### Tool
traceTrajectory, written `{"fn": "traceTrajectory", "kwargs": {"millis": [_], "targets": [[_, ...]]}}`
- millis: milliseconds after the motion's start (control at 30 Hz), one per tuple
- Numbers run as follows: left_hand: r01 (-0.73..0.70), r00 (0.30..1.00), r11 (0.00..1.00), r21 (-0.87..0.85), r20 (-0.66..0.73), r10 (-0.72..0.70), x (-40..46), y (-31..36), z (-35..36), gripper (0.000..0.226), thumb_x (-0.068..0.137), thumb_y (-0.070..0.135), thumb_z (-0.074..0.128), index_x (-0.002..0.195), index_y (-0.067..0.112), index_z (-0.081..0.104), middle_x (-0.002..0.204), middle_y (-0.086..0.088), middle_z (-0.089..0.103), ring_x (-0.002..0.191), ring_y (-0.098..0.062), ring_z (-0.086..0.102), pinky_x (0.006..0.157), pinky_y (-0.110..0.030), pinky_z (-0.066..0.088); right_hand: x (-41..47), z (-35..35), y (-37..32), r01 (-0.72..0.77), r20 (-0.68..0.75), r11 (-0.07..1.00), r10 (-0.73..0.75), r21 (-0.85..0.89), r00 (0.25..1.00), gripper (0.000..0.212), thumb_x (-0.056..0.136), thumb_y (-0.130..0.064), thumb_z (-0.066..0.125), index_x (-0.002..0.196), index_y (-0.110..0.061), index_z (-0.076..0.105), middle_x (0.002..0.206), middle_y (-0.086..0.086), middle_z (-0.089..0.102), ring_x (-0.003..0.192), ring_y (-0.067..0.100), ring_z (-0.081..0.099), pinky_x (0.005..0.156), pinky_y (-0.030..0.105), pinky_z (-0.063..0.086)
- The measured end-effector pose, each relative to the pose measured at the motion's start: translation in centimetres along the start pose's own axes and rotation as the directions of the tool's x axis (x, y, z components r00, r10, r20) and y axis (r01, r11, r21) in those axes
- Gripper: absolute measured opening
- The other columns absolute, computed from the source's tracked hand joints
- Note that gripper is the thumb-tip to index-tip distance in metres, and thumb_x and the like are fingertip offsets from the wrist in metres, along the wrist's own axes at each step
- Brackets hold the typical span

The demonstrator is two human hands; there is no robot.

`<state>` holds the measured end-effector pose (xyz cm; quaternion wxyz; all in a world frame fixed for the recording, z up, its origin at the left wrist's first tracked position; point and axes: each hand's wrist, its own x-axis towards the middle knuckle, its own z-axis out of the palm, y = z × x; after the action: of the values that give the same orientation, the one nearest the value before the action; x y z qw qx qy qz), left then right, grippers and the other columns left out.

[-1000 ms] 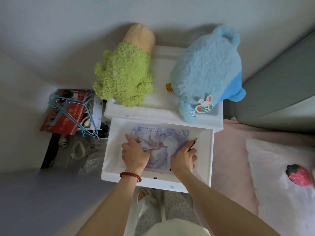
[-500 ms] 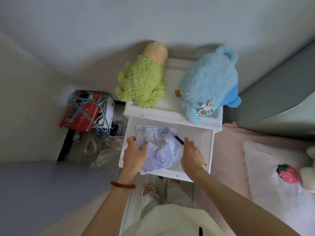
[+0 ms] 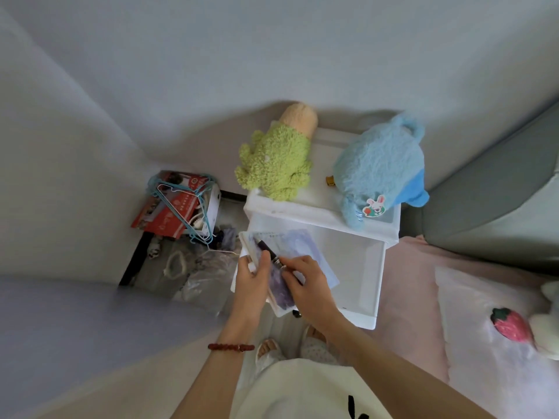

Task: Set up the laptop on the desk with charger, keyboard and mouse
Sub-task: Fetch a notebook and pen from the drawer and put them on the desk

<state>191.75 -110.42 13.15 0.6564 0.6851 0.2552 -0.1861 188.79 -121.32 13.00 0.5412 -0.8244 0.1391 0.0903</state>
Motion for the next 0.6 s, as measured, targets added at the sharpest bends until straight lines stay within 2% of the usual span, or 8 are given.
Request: {"fn": "traceTrajectory", "kwargs": {"millis": [100,167,267,367,433,467,533,600], "targets": [[-0.041,0.996,0.998,0.038,-0.083,0.044,0.2,0.4,-0.3,0.013,0.083,0.031,0.065,0.088,0.031,0.054,0.084,0.011,0.065,0.074,0.001,0.063,0.054,-0.011,0.049,-0.5,0.1,-0.4,0.025,0.068,0.999,-0.027,0.029,0.997,0.028,0.092,-0.005,0.05,0.114,-0.014,0.066,0.1,0.001,0.055,0.09,0.011,0.053,0.081,0.005,0.038],[-0.029,0.995,0.997,0.076,-0.095,0.036,0.3,0.7,-0.5,0.008,0.083,0.024,0.067,0.084,0.026,0.059,0.082,0.006,0.067,0.075,-0.007,0.065,0.059,-0.017,0.05,-0.9,0.2,-0.3,0.009,0.077,0.996,-0.016,0.09,0.997,0.028,0.091,-0.003,0.052,0.113,-0.013,0.067,0.1,-0.001,0.057,0.09,0.009,0.054,0.08,0.0,0.037],[-0.041,0.994,0.98,0.194,-0.09,0.059,0.4,1.0,-0.9,0.006,0.083,0.011,0.063,0.088,0.009,0.061,0.084,-0.007,0.066,0.079,-0.023,0.064,0.064,-0.028,0.05,-1.3,0.2,-0.2,0.001,0.096,0.994,-0.012,0.11,0.995,0.026,0.088,-0.003,0.056,0.107,-0.014,0.07,0.096,-0.006,0.06,0.092,0.01,0.057,0.082,0.003,0.038],[-0.097,0.986,0.929,0.358,-0.091,0.138,-0.3,1.4,-1.2,0.016,0.084,0.013,0.06,0.097,0.003,0.058,0.091,-0.01,0.065,0.079,-0.02,0.06,0.065,-0.024,0.047,-1.6,0.3,-0.2,-0.02,0.088,0.996,0.013,0.085,0.996,0.018,0.088,-0.012,0.057,0.098,-0.018,0.07,0.095,-0.009,0.063,0.095,0.009,0.058,0.083,0.007,0.038],[-0.164,0.966,0.868,0.468,-0.104,0.239,-1.2,2.1,-1.9,0.015,0.085,0.02,0.06,0.093,0.009,0.054,0.081,-0.002,0.061,0.068,-0.011,0.055,0.054,-0.012,0.041,-1.9,0.1,-0.1,-0.025,0.02,0.994,0.023,0.105,1.0,0.016,0.09,-0.016,0.055,0.101,-0.022,0.064,0.099,-0.011,0.063,0.096,0.006,0.058,0.081,0.004,0.038],[-0.203,0.949,0.821,0.533,-0.102,0.3,-1.6,2.6,-2.3,0.016,0.084,0.024,0.06,0.09,0.012,0.052,0.075,0.001,0.058,0.064,-0.011,0.053,0.051,-0.014,0.039,-2.0,-0.1,0.3,0.013,-0.044,0.997,-0.01,0.075,0.999,0.017,0.091,-0.013,0.052,0.104,-0.021,0.062,0.101,-0.01,0.063,0.096,0.006,0.059,0.082,0.003,0.038],[-0.288,0.898,0.725,0.626,-0.087,0.431,-2.6,3.7,-3.4,0.021,0.083,0.029,0.059,0.09,0.011,0.051,0.068,-0.003,0.055,0.06,-0.02,0.052,0.053,-0.028,0.04,-2.2,-0.9,1.5,0.084,-0.103,0.989,-0.097,-0.118,0.99,0.022,0.092,-0.007,0.048,0.108,-0.016,0.06,0.106,-0.003,0.062,0.1,0.012,0.058,0.086,0.011,0.039],[-0.394,0.813,0.616,0.682,-0.054,0.58,-3.4,5.1,-4.4,0.023,0.083,0.028,0.06,0.095,0.01,0.052,0.06,-0.003,0.054,0.052,-0.024,0.051,0.05,-0.029,0.038,-2.3,-1.8,3.2,0.151,0.025,0.908,-0.154,-0.391,0.988,0.026,0.091,-0.006,0.047,0.113,-0.014,0.06,0.115,0.001,0.059,0.108,0.018,0.055,0.091,0.023,0.039]]}}
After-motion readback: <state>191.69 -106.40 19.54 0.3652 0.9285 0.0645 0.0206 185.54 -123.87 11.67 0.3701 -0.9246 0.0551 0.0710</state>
